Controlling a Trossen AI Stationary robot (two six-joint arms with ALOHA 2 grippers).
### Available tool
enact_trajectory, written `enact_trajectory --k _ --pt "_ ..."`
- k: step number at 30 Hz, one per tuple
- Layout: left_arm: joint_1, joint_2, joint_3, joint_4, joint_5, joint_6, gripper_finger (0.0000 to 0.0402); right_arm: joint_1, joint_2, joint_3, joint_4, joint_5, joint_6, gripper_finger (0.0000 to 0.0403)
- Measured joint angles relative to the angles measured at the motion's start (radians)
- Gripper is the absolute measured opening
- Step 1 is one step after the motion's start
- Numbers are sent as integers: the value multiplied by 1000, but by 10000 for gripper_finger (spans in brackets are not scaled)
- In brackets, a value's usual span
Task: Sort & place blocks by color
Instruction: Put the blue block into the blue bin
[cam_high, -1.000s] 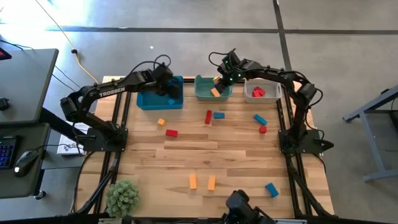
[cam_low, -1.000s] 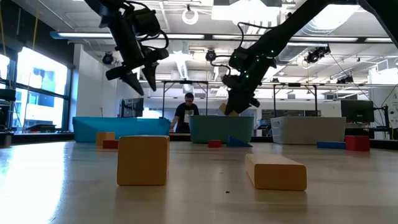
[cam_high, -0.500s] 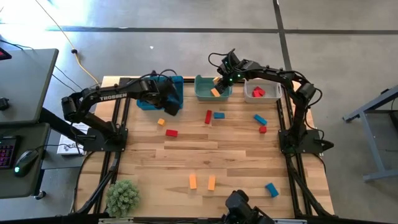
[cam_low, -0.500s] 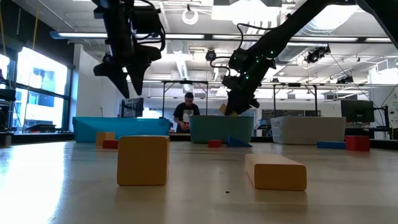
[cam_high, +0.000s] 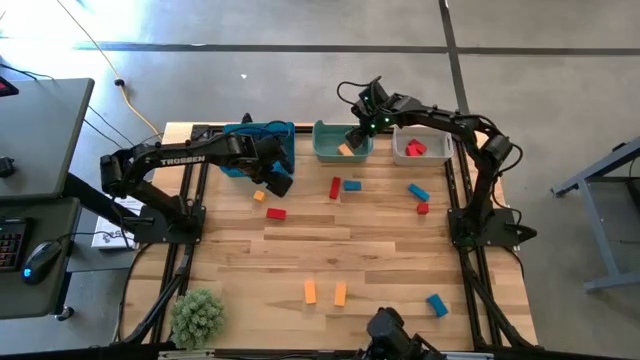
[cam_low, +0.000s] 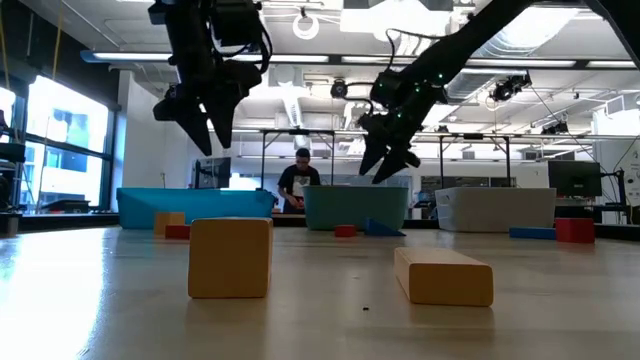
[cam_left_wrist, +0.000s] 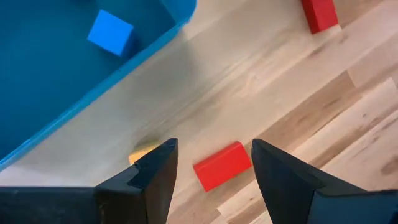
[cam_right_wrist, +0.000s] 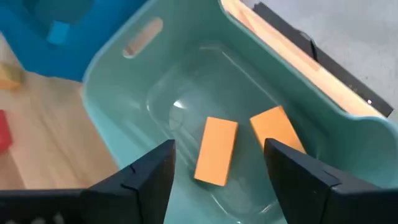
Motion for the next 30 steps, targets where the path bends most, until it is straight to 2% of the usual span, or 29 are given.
enact_trajectory --k 10,14,24,30 --pt "-2 0 0 0 0 139 197 49 -119 0 -123 0 63 217" --pt "-2 0 0 -2 36 199 205 91 -155 0 -211 -1 86 216" --pt "-5 0 0 -3 46 273 211 234 -181 0 -532 4 148 216" --pt "-11 0 0 -3 46 300 211 339 -181 -1 -574 41 146 216"
